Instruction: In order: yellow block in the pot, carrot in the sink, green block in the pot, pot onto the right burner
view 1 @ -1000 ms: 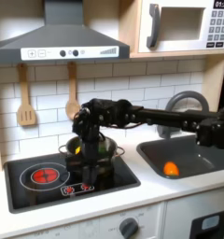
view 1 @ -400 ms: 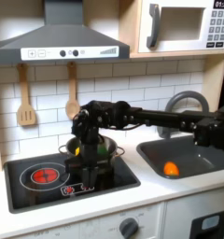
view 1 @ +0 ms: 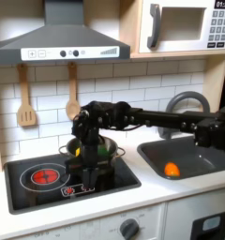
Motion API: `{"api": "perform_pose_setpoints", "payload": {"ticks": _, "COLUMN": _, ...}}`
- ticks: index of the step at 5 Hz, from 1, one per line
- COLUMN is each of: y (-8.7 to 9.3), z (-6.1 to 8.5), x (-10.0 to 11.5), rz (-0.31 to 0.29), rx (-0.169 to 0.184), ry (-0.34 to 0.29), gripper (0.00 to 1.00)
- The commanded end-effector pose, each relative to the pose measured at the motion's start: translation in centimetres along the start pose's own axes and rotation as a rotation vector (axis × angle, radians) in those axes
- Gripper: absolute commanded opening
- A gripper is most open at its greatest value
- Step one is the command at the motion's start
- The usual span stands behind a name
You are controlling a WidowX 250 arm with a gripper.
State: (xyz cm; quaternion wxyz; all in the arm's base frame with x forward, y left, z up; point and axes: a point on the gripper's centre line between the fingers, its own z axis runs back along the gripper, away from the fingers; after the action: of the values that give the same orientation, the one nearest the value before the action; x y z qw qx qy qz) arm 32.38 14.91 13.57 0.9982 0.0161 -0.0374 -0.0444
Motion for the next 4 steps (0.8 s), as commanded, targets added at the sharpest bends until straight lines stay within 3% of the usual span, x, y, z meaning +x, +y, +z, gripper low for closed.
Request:
{"api": "perform_pose_setpoints", "payload": {"ticks": 1, "y": -0.7, "z": 1.7, "x": 0.4, "rz": -0.014, "rx": 0.002, "ry": -0.029, "gripper": 0.00}}
{"api": "perform_pose_setpoints", "payload": {"ticks": 2, "y": -1.0, "z": 2.6, "x": -0.5, "rz": -0.001, "rx": -0.017, "ry": -0.015, "gripper": 0.00}}
{"api": "perform_pose_setpoints", "payload": {"ticks": 3, "y": -1.2, "z": 4.0, "x": -1.6, "rz": -0.001, "rx": -0.011, "ry": -0.033, "gripper": 0.79}}
{"api": "perform_pose_setpoints", "payload": {"ticks": 4, "y": -1.7, "z": 7.4, "x": -1.8, "rz": -0.012, "rx": 0.028, "ry": -0.108, "gripper": 1.00}}
